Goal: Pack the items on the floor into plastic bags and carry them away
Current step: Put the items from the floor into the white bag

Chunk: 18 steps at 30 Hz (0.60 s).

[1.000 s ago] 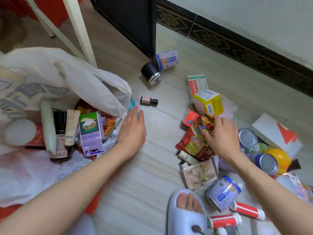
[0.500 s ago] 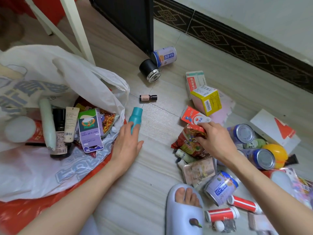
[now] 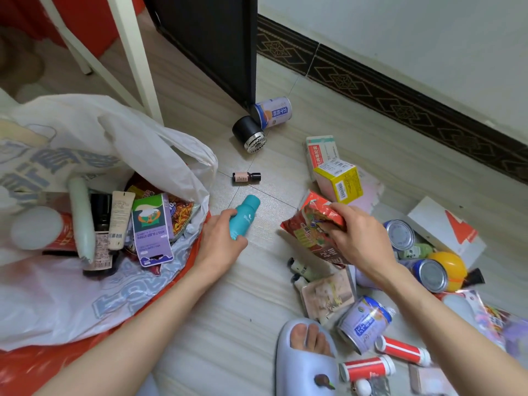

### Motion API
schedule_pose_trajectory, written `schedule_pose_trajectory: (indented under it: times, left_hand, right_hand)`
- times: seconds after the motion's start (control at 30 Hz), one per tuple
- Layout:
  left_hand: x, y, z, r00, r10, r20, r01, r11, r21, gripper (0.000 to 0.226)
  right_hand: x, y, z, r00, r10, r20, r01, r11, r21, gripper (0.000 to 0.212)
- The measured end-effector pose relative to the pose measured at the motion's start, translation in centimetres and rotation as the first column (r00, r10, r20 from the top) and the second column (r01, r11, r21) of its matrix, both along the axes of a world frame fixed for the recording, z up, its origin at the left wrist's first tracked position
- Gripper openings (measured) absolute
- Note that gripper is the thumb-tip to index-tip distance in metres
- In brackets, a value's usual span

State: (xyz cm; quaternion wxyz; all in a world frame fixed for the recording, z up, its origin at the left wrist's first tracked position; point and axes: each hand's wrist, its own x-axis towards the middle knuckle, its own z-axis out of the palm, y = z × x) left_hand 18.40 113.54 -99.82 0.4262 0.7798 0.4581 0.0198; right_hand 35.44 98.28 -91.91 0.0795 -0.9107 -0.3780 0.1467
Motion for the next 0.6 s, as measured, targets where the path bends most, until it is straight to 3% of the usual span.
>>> schedule_pose_trajectory:
  times: [0.17,0.27,0.37,0.47,0.6]
  left_hand:
    - [-0.9,1.8,4.1,0.992,0.057,0.117,-0.062,0.997,0.043,0.053]
    - [-3.0,3.7,6.1,0.985,0.069,0.161,-0.094,0.983,0.155,0.054]
    - [-6.4,5.1,7.3,0.972,0.169,0.165,-0.199,0.963,0.183,0.056]
    - [-10.6,5.7,7.2,0.944,0.285,0.166,-0.316,0.927,0.204,0.064]
    - [-14.6,6.0,5.6,0.916,0.394,0.073,-0.400,0.889,0.224,0.061]
  right_hand:
    - [-1.5,3.6,3.3,0.994,-0.057,-0.094,0.074,0.980,0.186,0.024]
    - [-3.3,6.4,5.0,0.951,-0.120,-0.284,0.199,0.943,0.267,0.023]
    - [-5.5,9.0,4.5,0.842,-0.167,-0.513,0.323,0.918,0.232,0.019]
    - [-7.8,11.0,3.2,0.667,-0.205,-0.717,0.434,0.888,0.150,0.026]
    - [-10.7,13.7,2.0,0.597,-0.187,-0.780,0.426,0.898,0.110,0.018]
